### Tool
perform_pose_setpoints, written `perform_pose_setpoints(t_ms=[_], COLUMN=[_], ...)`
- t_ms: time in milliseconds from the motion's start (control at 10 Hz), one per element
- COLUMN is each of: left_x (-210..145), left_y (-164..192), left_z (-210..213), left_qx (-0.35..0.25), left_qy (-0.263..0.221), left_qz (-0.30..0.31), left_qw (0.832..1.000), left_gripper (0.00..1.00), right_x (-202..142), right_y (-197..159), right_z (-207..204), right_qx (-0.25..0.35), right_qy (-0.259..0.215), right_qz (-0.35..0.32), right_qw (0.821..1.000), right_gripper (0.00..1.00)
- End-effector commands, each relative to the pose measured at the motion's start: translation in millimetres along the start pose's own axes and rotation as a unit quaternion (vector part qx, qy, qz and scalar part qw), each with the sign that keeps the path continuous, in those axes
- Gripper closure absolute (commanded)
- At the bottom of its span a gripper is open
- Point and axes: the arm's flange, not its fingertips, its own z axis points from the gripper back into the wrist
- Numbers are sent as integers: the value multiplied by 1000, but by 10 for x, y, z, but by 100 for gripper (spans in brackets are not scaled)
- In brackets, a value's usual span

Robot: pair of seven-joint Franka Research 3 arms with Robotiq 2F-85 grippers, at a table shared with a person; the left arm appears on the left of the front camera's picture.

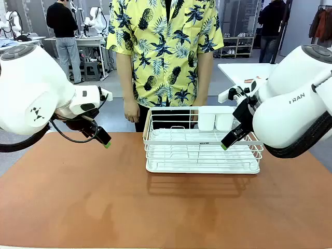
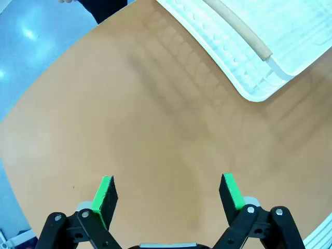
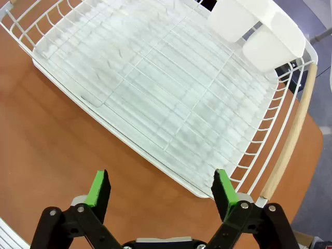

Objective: Clean the table.
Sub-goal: Pick up the Lint Roller when the human hands it over.

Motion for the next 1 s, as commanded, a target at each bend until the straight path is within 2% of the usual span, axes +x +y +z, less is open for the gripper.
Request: perform_pose_setpoints(t_ms=[0,900], left_x=[1,1], left_y=[-2,-2], left_z=[0,0], left_qx=[0,0], left_qy=[0,0], left_qz=[0,0], left_qw=[1000,1000], left_gripper=[0,0], right_x=[0,0], right_y=[0,0], right_z=[0,0], right_qx=[0,0], right_qy=[0,0], right_qz=[0,0], right_qw=[1000,1000], right_gripper=[0,0])
